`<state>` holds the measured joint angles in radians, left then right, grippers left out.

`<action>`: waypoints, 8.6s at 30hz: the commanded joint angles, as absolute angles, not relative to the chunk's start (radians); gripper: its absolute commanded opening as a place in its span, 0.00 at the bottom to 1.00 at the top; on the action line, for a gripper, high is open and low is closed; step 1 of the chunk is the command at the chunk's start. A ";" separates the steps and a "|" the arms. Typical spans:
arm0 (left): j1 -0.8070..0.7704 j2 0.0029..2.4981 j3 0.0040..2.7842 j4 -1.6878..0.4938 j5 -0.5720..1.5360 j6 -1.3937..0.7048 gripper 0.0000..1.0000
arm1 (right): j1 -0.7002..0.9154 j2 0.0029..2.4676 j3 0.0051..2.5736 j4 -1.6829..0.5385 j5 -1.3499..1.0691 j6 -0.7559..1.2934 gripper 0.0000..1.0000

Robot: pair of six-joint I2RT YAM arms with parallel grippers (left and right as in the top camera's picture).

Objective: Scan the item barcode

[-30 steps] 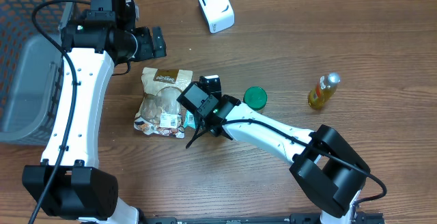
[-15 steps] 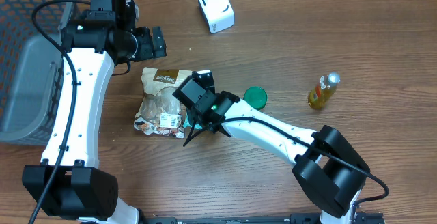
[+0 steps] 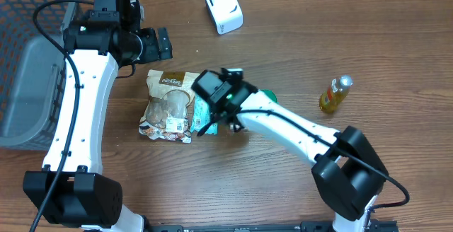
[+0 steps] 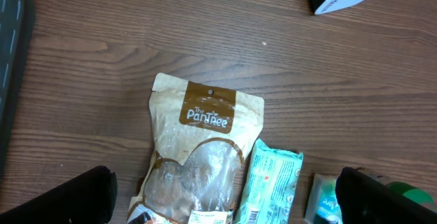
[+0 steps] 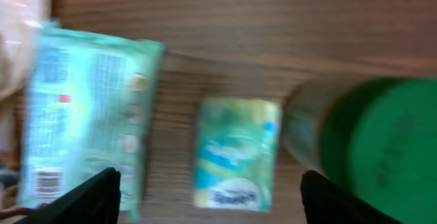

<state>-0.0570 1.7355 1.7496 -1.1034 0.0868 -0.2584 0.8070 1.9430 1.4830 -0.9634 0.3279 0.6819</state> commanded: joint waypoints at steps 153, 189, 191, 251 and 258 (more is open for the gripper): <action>-0.054 1.737 1.763 -1.103 0.097 -0.247 0.99 | 0.692 1.910 1.294 -0.737 0.062 0.789 0.36; -0.054 1.737 1.763 -1.103 0.097 -0.247 1.00 | 0.693 1.942 1.179 -0.650 0.039 0.865 0.14; -0.054 1.737 1.763 -1.103 0.097 -0.247 1.00 | 0.693 1.942 1.177 -0.650 0.040 0.865 0.14; -0.054 1.737 1.763 -1.103 0.097 -0.247 1.00 | 1.049 2.255 1.570 -1.133 1.099 0.336 0.04; -0.054 1.737 1.763 -1.103 0.097 -0.247 1.00 | 1.055 2.275 1.570 -1.132 1.018 0.336 0.08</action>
